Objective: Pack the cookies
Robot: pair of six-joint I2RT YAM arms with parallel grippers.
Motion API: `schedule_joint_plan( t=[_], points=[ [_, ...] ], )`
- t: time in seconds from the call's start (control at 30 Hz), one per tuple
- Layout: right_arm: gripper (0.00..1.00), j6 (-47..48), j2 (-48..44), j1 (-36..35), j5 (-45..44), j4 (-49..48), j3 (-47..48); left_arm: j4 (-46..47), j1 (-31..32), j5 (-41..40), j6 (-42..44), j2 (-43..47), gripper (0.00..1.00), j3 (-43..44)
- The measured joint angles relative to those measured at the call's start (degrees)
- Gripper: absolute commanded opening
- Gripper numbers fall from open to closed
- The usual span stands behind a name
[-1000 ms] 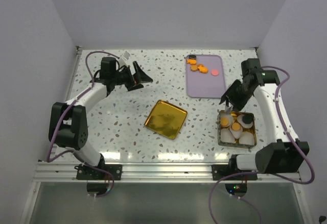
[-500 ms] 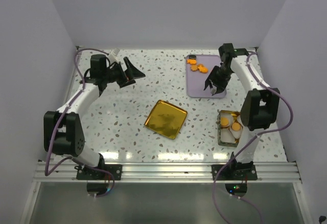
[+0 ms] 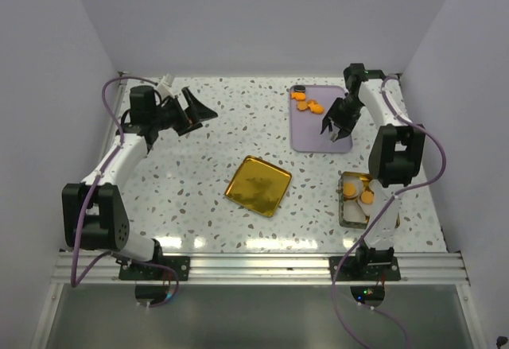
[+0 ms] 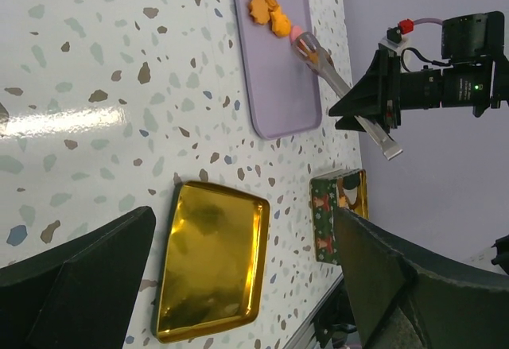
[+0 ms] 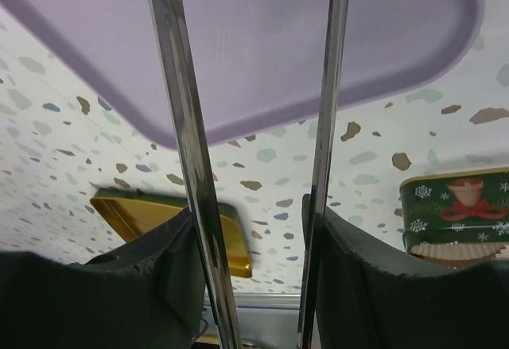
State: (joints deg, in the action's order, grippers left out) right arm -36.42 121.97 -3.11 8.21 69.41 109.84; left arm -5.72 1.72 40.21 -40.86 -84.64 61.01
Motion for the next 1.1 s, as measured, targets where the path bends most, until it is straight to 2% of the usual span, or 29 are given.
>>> schedule_joint_plan(
  t=[0.67,0.9,1.1],
  points=[
    [0.5,0.87,8.72,1.31,1.84,0.74,9.53,0.35,-0.26,-0.02,-0.07,-2.82,1.0,0.0],
    [0.35,0.83,9.79,1.55,2.19,0.79,9.9,0.42,-0.26,0.0,-0.04,-3.1,1.0,0.07],
    [0.29,0.68,9.77,1.68,3.39,0.31,9.03,0.33,-0.48,0.07,0.0,-3.43,1.0,0.07]
  ],
)
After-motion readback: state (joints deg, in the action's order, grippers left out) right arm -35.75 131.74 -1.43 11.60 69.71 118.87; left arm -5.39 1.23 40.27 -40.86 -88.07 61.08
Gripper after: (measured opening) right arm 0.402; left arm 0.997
